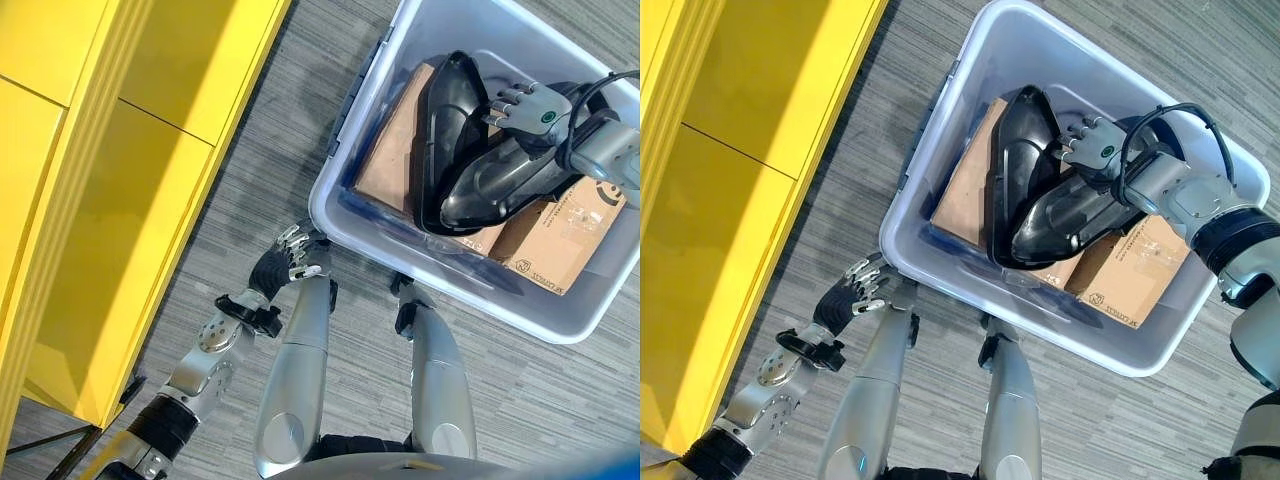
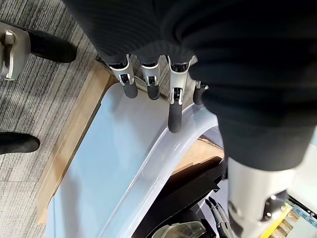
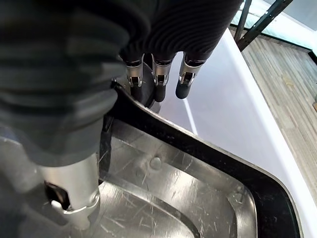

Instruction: Move parts from the plastic box to the shelf.

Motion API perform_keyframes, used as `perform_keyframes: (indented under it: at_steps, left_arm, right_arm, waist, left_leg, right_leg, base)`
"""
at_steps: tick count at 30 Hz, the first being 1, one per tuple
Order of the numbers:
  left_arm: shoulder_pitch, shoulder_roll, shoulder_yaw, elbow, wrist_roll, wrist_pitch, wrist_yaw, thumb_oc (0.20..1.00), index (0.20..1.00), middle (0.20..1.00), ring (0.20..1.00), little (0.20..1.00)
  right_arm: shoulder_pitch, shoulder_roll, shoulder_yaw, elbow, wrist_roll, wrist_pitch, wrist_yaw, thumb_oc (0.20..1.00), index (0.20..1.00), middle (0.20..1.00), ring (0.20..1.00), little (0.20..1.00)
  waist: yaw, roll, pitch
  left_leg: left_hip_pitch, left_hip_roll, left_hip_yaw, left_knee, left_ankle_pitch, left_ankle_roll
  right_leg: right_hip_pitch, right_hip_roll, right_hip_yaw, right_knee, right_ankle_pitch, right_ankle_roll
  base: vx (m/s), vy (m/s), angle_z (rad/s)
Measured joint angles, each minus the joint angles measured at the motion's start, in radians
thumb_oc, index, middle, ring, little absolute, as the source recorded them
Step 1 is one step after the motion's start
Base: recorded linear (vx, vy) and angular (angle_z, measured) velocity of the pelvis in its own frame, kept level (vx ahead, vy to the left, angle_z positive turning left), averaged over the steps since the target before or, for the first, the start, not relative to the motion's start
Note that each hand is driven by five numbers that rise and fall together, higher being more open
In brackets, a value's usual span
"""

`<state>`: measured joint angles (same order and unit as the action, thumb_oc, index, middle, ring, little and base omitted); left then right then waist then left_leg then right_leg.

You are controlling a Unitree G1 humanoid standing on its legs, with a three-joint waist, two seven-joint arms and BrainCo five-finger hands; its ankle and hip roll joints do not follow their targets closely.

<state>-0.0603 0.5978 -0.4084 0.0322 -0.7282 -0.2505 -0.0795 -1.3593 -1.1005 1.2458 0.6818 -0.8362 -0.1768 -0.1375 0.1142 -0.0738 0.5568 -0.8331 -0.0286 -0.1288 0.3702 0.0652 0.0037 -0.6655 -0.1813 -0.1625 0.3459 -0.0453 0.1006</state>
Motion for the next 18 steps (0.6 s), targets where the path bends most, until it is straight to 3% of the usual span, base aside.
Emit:
perform_keyframes:
  at_steps: [4,16,17,18]
  left_arm:
    - [0.011,0.012,0.011,-0.019,-0.003,0.000,0.003,1.000,1.000,1.000,1.000,1.000]
    - [0.016,0.016,0.025,-0.050,-0.008,-0.001,0.026,1.000,1.000,1.000,1.000,1.000]
    - [0.016,0.017,0.025,-0.050,-0.010,0.000,0.035,1.000,1.000,1.000,1.000,1.000]
    - [0.016,0.017,0.026,-0.051,-0.012,0.000,0.039,1.000,1.000,1.000,1.000,1.000]
  right_arm:
    - [-0.002,-0.060,0.014,-0.032,0.002,0.003,0.002,1.000,1.000,1.000,1.000,1.000]
    - [-0.116,-0.084,0.023,0.074,0.029,0.040,-0.025,1.000,1.000,1.000,1.000,1.000]
    - [-0.123,-0.066,0.033,0.109,0.028,0.041,-0.025,0.200,0.200,0.200,0.200,0.200]
    - [-0.132,-0.042,0.041,0.145,0.027,0.045,-0.024,0.200,0.200,0.200,0.200,0.200]
  waist:
    - [0.000,-0.001,0.000]
    - [0.009,-0.003,0.000]
    - [0.012,-0.003,0.000]
    - [0.012,-0.003,0.000]
  left_leg:
    - [-0.049,-0.010,-0.001,0.057,-0.031,0.005]
    - [-0.201,-0.016,0.008,0.141,-0.046,0.000]
    - [-0.202,-0.017,0.007,0.143,-0.046,0.000]
    - [-0.203,-0.018,0.007,0.146,-0.046,0.000]
  right_leg:
    - [-0.052,-0.013,0.007,0.065,-0.037,-0.002]
    - [-0.237,-0.027,0.040,0.212,-0.074,-0.010]
    - [-0.238,-0.027,0.040,0.216,-0.074,-0.010]
    - [-0.240,-0.028,0.040,0.218,-0.076,-0.011]
  base:
    - [0.03,0.004,0.03]
    - [0.00,0.004,-0.01]
    - [0.00,0.000,0.00]
    - [0.00,0.000,0.00]
